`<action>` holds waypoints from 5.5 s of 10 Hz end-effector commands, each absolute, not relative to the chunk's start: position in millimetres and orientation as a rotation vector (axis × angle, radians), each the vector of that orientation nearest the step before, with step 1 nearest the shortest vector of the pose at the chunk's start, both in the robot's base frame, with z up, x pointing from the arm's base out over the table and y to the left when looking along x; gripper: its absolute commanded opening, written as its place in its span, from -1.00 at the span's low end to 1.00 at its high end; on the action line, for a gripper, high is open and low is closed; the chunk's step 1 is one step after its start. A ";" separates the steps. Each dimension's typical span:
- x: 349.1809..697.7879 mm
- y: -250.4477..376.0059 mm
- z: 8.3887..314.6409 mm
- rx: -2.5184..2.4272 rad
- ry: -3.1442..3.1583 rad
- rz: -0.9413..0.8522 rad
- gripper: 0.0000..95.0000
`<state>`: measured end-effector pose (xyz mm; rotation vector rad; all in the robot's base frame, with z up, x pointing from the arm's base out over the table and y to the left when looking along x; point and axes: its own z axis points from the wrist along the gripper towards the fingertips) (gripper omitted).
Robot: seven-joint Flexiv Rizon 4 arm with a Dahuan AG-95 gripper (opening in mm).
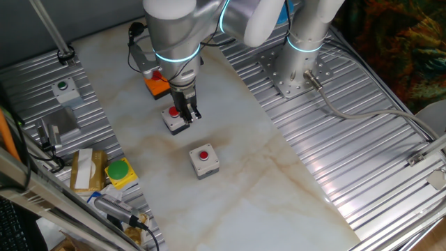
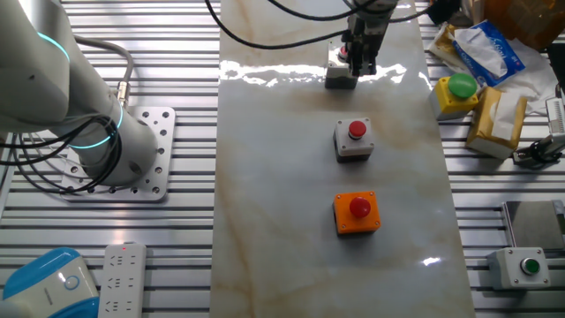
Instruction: Press three buttons from left to right in sequence
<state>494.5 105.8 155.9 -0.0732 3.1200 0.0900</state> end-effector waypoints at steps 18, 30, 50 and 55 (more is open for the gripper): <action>499.2 116.0 154.4 -0.077 3.124 0.176 -1.00; 511.1 199.7 139.5 0.026 3.132 0.149 -1.00; 502.4 201.3 123.0 0.012 3.138 0.149 -1.00; 501.8 201.2 120.6 0.008 3.135 0.145 -1.00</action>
